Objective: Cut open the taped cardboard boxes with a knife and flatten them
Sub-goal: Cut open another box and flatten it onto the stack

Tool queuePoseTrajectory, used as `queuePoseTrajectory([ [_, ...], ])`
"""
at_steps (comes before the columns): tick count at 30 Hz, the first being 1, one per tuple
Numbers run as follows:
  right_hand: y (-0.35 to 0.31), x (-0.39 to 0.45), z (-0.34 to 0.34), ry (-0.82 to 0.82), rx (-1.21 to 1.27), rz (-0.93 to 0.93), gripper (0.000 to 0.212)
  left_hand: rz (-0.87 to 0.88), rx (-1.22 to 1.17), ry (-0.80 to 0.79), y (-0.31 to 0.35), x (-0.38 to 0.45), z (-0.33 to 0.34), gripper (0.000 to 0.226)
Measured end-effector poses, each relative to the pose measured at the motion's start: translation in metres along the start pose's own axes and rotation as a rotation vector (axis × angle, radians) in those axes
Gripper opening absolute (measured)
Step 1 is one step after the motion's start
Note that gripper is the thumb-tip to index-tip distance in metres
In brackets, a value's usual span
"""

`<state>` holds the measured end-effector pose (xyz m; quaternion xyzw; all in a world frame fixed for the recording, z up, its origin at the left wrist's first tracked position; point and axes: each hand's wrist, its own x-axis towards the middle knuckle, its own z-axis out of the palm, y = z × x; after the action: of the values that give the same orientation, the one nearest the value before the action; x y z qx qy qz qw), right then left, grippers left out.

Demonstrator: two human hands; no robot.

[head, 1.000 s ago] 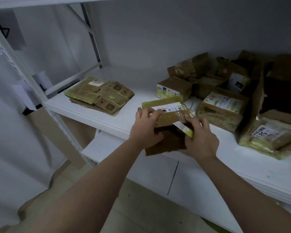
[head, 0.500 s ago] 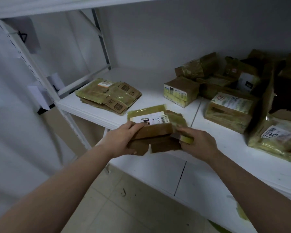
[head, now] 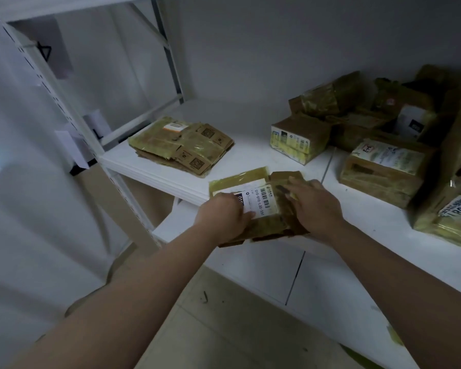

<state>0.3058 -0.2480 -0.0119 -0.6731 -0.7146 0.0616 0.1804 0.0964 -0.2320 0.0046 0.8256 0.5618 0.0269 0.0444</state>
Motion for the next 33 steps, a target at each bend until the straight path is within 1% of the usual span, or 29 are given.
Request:
queuePoseTrajectory([
  [1,0.002,0.001,0.006,-0.101,-0.005,-0.041,0.042,-0.024,-0.003,0.029,0.006,0.005,0.004,0.039],
  [2,0.004,0.002,0.013,-0.202,-0.027,-0.071,0.048,-0.036,-0.034,0.037,0.012,0.009,0.009,0.038],
  [3,0.006,0.001,0.02,-0.275,-0.058,-0.085,0.052,-0.045,-0.064,0.022,0.016,0.011,0.015,0.046],
  [4,0.009,0.0,0.025,-0.306,-0.087,-0.087,0.055,-0.045,-0.076,-0.012,0.02,0.014,0.023,0.057],
  [6,0.011,0.0,0.029,-0.291,-0.085,-0.085,0.057,-0.05,-0.026,-0.104,0.028,0.014,0.04,0.074],
  [7,0.011,0.0,0.03,-0.279,-0.063,-0.076,0.056,-0.054,0.015,-0.132,0.031,0.012,0.048,0.075],
  [9,0.011,0.001,0.03,-0.272,-0.027,-0.056,0.054,-0.065,0.061,-0.134,0.033,0.012,0.058,0.074],
  [11,0.009,0.004,0.03,-0.272,-0.01,-0.037,0.053,-0.061,0.075,-0.148,0.033,0.013,0.056,0.08],
  [14,0.003,0.003,0.029,-0.272,0.031,0.012,0.051,-0.038,0.075,-0.228,0.029,0.015,0.049,0.102],
  [16,-0.004,-0.003,0.023,-0.259,0.058,0.056,0.049,0.007,0.099,-0.259,0.024,0.014,0.044,0.101],
  [18,-0.015,-0.015,0.014,-0.255,0.009,0.105,0.051,0.064,0.129,-0.267,0.017,0.013,0.037,0.092],
  [20,-0.025,-0.031,0.007,-0.192,-0.096,0.147,0.049,0.109,0.18,-0.259,0.013,0.013,0.027,0.082],
  [22,-0.032,-0.043,0.002,-0.041,-0.146,0.154,0.038,0.115,0.206,-0.245,0.019,0.012,0.021,0.077],
  [23,-0.035,-0.047,-0.001,0.031,-0.119,0.159,0.032,0.105,0.193,-0.238,0.025,0.011,0.021,0.079],
  [25,-0.033,-0.044,-0.007,0.125,-0.002,0.214,0.026,0.074,0.109,-0.237,0.039,0.007,0.024,0.091],
  [27,-0.021,-0.034,-0.01,0.17,0.068,0.253,0.024,0.096,0.055,-0.261,0.049,0.003,0.029,0.103],
  [28,-0.012,-0.029,-0.01,0.169,0.084,0.248,0.025,0.129,0.055,-0.269,0.052,0.002,0.031,0.105],
  [30,0.006,-0.026,-0.006,0.076,0.112,0.243,0.028,0.186,0.055,-0.273,0.053,0.001,0.033,0.105],
  [33,0.026,-0.03,0.006,-0.157,0.103,0.231,0.039,0.19,0.046,-0.31,0.051,0.005,0.033,0.099],
])
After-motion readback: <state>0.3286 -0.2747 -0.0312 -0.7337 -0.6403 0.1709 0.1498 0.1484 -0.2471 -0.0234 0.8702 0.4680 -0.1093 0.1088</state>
